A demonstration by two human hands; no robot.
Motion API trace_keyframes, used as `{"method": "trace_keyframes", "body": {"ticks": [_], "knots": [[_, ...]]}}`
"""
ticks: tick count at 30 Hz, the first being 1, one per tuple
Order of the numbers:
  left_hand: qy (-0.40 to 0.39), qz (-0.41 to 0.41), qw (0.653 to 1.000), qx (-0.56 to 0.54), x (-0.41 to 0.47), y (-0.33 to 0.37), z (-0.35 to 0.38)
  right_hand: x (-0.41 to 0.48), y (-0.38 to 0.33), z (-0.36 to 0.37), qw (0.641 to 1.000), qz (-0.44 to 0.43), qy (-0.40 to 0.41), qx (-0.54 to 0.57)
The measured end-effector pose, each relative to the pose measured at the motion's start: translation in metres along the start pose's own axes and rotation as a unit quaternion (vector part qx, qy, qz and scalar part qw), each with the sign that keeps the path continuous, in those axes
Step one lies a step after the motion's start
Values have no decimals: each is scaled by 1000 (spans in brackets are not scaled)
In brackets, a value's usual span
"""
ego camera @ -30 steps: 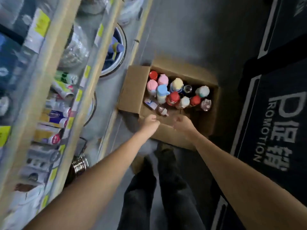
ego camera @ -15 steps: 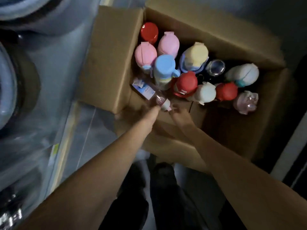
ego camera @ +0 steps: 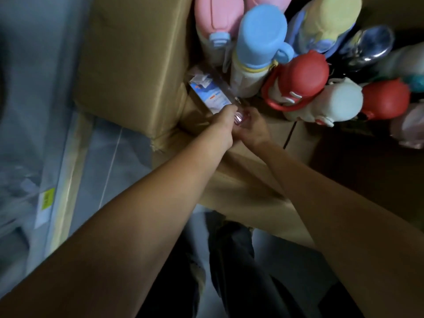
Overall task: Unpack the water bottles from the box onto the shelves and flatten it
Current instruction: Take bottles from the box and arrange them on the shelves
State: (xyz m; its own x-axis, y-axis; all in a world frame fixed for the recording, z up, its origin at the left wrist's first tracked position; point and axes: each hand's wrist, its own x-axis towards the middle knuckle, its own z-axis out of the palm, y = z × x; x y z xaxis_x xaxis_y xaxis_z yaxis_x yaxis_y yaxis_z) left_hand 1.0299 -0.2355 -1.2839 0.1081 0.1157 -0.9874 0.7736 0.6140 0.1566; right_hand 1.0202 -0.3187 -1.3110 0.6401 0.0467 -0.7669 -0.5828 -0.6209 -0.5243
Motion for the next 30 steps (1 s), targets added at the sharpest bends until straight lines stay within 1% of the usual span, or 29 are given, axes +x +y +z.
{"method": "trace_keyframes", "body": {"ticks": [3, 6, 10, 12, 14, 16, 17, 19, 20, 22, 23, 24, 26, 27, 28, 30], "knots": [[-19, -12, 999, 32, -26, 2, -9, -23, -13, -5, 1000, 9, -1, 7], [-31, -5, 999, 26, -67, 2, -17, -60, -29, -17, 999, 31, 4, 13], [-68, 7, 995, 72, -133, 2, -25, -115, -59, -45, 999, 30, 22, -33], [-65, 51, 989, 124, -164, 2, -33, -143, -75, -58, 999, 20, 29, -31], [-19, 133, 966, 223, -190, 0, -44, -175, -91, -70, 999, 16, 30, -30], [22, 222, 922, 317, -217, 0, -57, -205, -103, -81, 999, 23, 24, -22], [35, 263, 890, 371, -238, 0, -68, -229, -111, -88, 999, 22, 22, -18], [48, 329, 808, 487, -262, 1, -86, -259, -121, -95, 1000, 15, 17, -7], [32, 358, 769, 529, -277, 1, -98, -279, -125, -98, 1000, 12, 21, -5], [-6, 389, 711, 586, -305, 0, -120, -318, -135, -102, 1000, 4, 18, -20], [-14, 399, 675, 620, -313, 1, -126, -329, -138, -104, 999, 7, 13, -31], [-19, 415, 630, 656, -326, 0, -133, -343, -144, -107, 999, 5, 6, -38], [-25, 452, 521, 723, -359, -2, -149, -379, -158, -110, 998, -8, -10, -57], [-29, 462, 480, 745, -374, -1, -155, -393, -166, -111, 997, -17, -17, -70], [-30, 473, 451, 756, -391, 0, -163, -410, -174, -111, 996, -30, -25, -85], [-26, 507, 418, 754, -427, -3, -176, -442, -190, -112, 990, -59, -41, -118]]}}
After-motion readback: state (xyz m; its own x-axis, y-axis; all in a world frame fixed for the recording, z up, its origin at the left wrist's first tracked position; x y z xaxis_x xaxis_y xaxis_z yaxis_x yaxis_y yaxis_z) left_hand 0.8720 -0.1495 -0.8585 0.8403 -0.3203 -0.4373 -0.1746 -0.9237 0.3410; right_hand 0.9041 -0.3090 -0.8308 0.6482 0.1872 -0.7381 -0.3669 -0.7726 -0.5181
